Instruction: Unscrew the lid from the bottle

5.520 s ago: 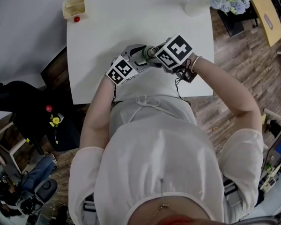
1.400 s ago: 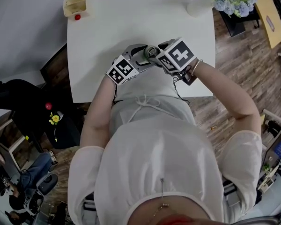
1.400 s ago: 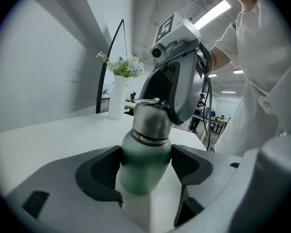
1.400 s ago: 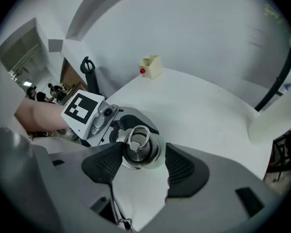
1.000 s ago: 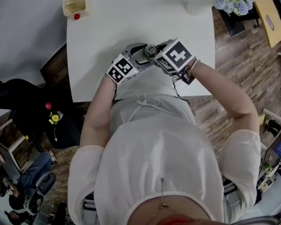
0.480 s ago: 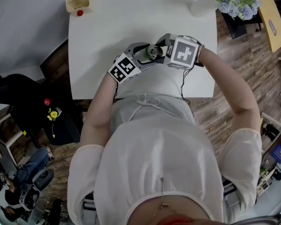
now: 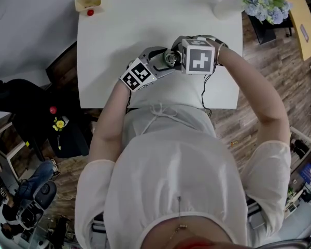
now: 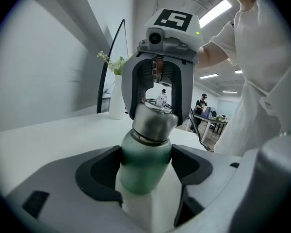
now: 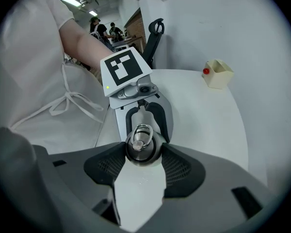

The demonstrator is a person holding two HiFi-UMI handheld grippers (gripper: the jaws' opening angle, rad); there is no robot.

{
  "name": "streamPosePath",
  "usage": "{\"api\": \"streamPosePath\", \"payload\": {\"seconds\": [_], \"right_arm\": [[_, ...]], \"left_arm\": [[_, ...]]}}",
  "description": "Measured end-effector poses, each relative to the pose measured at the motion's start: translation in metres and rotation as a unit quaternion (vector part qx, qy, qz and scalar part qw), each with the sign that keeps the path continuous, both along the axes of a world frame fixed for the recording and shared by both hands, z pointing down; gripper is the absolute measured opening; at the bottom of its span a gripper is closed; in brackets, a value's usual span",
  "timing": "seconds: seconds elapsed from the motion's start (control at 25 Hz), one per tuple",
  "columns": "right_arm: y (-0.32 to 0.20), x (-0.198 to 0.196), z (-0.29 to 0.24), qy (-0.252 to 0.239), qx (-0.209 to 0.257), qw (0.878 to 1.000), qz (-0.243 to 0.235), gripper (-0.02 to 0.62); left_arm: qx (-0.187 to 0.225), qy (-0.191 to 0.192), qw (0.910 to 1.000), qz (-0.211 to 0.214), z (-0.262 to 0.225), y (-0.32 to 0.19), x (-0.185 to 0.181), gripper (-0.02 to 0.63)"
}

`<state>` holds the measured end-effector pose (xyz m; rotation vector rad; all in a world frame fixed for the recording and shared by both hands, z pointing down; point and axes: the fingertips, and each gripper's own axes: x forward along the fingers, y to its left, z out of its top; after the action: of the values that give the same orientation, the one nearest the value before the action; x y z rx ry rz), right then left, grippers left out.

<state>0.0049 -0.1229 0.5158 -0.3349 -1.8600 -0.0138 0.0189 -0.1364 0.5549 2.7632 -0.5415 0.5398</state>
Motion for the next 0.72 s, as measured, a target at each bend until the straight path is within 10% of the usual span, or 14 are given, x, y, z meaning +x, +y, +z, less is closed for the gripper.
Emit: {"api": "streamPosePath", "payload": {"seconds": [0.72], "right_arm": [[-0.019,0.044,-0.023,-0.031,0.002,0.992,0.126,0.245]], "left_arm": [[-0.004,-0.006,0.9999,-0.007,-0.002,0.000,-0.001,0.344]]}}
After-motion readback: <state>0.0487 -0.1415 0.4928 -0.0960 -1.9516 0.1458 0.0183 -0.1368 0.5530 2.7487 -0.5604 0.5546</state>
